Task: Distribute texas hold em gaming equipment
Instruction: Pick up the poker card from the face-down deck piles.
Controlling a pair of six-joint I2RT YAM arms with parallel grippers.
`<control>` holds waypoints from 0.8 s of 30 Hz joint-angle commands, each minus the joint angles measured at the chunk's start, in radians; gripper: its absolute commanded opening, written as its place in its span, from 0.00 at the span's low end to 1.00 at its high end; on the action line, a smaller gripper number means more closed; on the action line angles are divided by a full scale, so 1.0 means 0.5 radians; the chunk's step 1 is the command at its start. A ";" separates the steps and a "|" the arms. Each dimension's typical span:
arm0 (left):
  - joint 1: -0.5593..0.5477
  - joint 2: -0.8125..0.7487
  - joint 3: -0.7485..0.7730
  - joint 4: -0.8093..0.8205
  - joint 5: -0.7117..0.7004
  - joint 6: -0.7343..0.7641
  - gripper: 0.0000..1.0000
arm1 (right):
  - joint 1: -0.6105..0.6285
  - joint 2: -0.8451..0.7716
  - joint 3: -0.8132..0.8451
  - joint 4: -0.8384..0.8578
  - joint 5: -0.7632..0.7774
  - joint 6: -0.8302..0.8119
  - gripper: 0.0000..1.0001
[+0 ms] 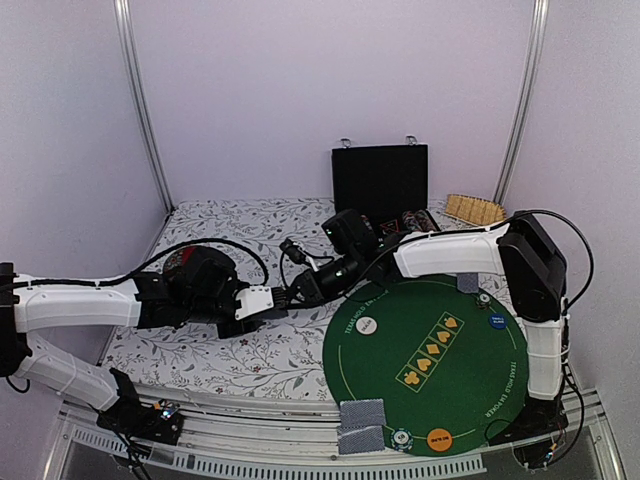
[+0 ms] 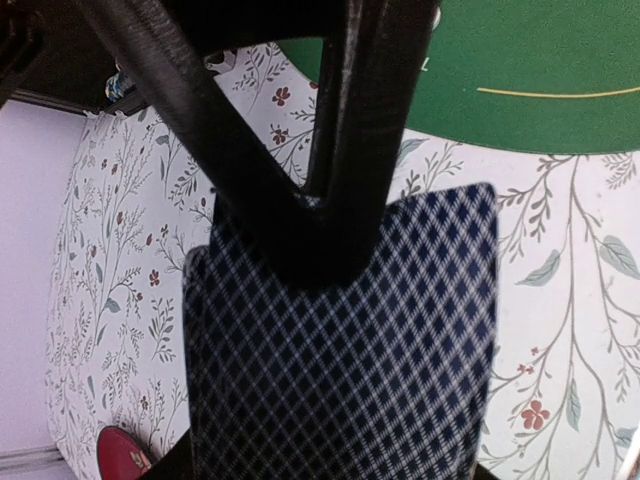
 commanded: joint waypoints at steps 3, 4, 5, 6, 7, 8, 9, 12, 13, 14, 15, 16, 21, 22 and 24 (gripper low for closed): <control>0.010 0.026 0.018 0.039 -0.021 -0.014 0.50 | 0.008 -0.109 0.050 -0.147 0.064 -0.064 0.14; 0.008 0.027 0.018 0.039 -0.021 -0.014 0.50 | 0.007 -0.111 0.051 -0.163 0.073 -0.069 0.12; 0.008 0.026 0.018 0.038 -0.021 -0.017 0.50 | 0.008 -0.114 0.052 -0.177 0.089 -0.076 0.11; 0.009 0.024 0.018 0.038 -0.021 -0.017 0.50 | 0.007 -0.116 0.052 -0.195 0.104 -0.079 0.10; 0.008 0.024 0.018 0.037 -0.021 -0.017 0.50 | 0.008 -0.120 0.052 -0.209 0.113 -0.085 0.09; 0.007 0.023 0.018 0.038 -0.022 -0.017 0.50 | 0.007 -0.124 0.052 -0.227 0.131 -0.093 0.08; 0.008 0.023 0.018 0.037 -0.021 -0.016 0.50 | 0.008 -0.127 0.049 -0.233 0.138 -0.099 0.07; 0.009 0.023 0.019 0.035 -0.019 -0.018 0.50 | 0.008 -0.132 0.056 -0.252 0.143 -0.109 0.08; 0.010 0.023 0.017 0.036 -0.020 -0.018 0.50 | 0.008 -0.138 0.062 -0.262 0.150 -0.115 0.08; 0.010 0.023 0.018 0.034 -0.022 -0.020 0.50 | 0.009 -0.148 0.068 -0.276 0.160 -0.123 0.09; 0.008 0.025 0.018 0.032 -0.021 -0.020 0.50 | 0.008 -0.161 0.074 -0.290 0.169 -0.144 0.08; 0.010 0.025 0.018 0.031 -0.019 -0.020 0.50 | 0.007 -0.173 0.080 -0.301 0.180 -0.156 0.07; 0.008 0.023 0.018 0.030 -0.021 -0.020 0.50 | 0.005 -0.216 0.133 -0.435 0.248 -0.264 0.03; 0.008 0.023 0.018 0.030 -0.021 -0.022 0.49 | 0.004 -0.225 0.137 -0.456 0.262 -0.299 0.03; 0.010 0.023 0.021 0.026 -0.021 -0.023 0.50 | 0.004 -0.242 0.149 -0.511 0.272 -0.348 0.03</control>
